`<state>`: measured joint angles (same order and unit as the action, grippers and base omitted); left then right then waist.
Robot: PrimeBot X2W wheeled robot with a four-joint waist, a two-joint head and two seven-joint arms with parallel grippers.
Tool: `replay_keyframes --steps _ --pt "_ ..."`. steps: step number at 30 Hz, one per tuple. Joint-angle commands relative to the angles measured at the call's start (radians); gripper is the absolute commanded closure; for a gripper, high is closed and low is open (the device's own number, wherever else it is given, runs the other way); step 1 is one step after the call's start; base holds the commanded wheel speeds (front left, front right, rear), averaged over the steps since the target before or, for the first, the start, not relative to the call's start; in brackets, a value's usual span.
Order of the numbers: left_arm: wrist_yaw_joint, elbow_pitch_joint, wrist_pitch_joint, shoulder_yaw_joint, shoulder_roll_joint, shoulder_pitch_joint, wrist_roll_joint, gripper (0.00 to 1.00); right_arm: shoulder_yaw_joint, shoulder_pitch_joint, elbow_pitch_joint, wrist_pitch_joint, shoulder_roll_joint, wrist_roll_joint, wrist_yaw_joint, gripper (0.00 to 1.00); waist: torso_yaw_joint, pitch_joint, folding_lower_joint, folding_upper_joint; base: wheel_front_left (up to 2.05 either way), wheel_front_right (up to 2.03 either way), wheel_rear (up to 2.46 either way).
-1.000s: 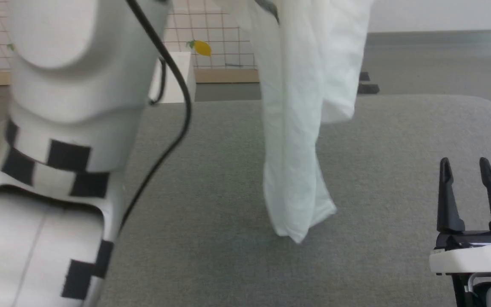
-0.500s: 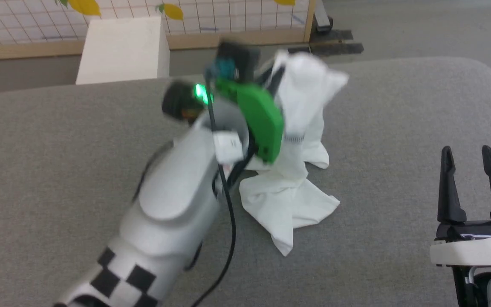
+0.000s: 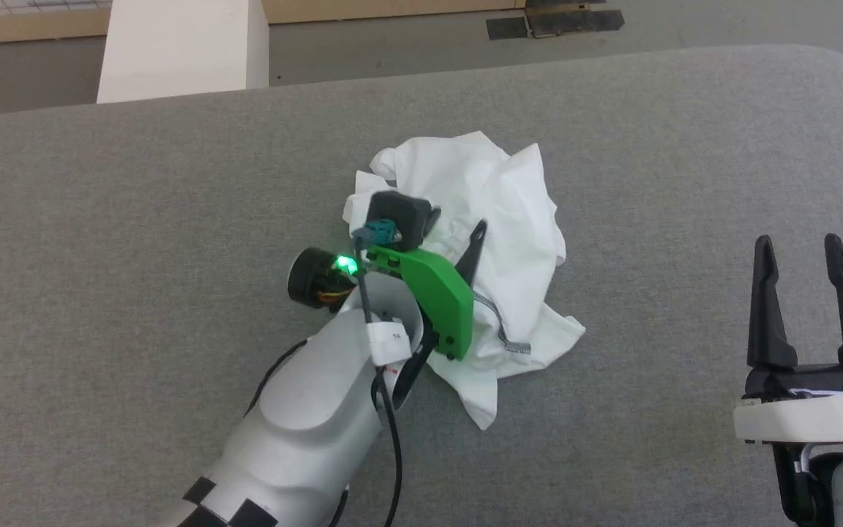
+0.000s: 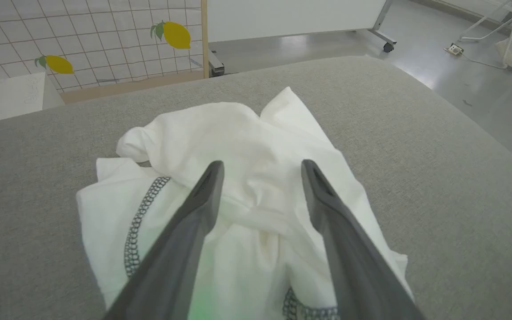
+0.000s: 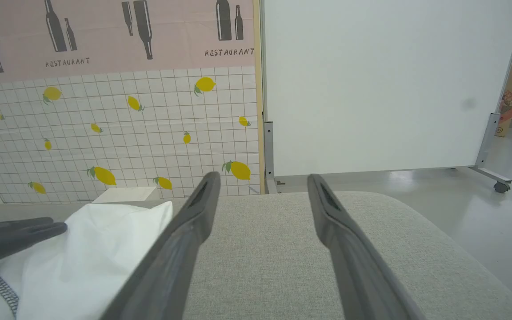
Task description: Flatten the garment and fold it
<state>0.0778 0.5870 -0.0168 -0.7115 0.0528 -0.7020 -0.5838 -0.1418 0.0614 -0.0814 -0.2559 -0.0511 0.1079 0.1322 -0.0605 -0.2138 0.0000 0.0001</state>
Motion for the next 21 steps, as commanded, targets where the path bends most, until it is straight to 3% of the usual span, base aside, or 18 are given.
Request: replay_keyframes --steps 1,5,9,11,12,15,21 --pt "0.013 -0.019 0.043 0.007 -0.002 -0.019 -0.017 0.00 0.002 0.010 0.005 -0.006 0.001 -0.006 -0.002 0.00 0.016 0.025 0.0000 -0.0001 0.00 0.00 0.00" --pt "0.037 -0.078 0.166 0.053 0.008 0.003 -0.038 0.00 0.005 -0.007 0.015 -0.006 0.001 -0.008 -0.002 0.00 0.027 0.069 0.0000 -0.0001 0.00 0.00 0.00" --pt "0.093 -0.197 0.248 0.112 0.088 0.097 -0.019 0.00 0.010 -0.036 0.023 -0.006 0.001 -0.010 -0.002 0.00 0.029 0.110 0.0000 -0.0001 0.00 0.00 0.00" --pt "0.132 -0.286 0.265 0.146 0.134 0.173 -0.003 0.00 0.013 -0.051 0.022 -0.006 0.001 -0.008 -0.002 0.00 0.027 0.124 0.0000 -0.0001 0.00 0.00 0.00" --pt "0.179 -0.387 0.274 0.184 0.179 0.263 0.021 0.00 0.014 -0.067 0.021 -0.006 0.001 -0.006 -0.002 0.00 0.026 0.132 0.0000 -0.0001 0.00 0.00 0.00" --pt "0.240 -0.537 0.277 0.231 0.232 0.401 0.075 0.00 0.014 -0.086 0.021 -0.006 0.001 -0.004 -0.002 0.00 0.026 0.135 0.0000 -0.0001 0.00 0.00 0.00" --pt "0.297 -0.761 0.278 0.320 0.264 0.651 0.200 0.00 0.020 -0.113 0.026 -0.006 0.001 -0.006 -0.002 0.00 0.032 0.137 0.0000 -0.0001 0.00 0.00 0.00"
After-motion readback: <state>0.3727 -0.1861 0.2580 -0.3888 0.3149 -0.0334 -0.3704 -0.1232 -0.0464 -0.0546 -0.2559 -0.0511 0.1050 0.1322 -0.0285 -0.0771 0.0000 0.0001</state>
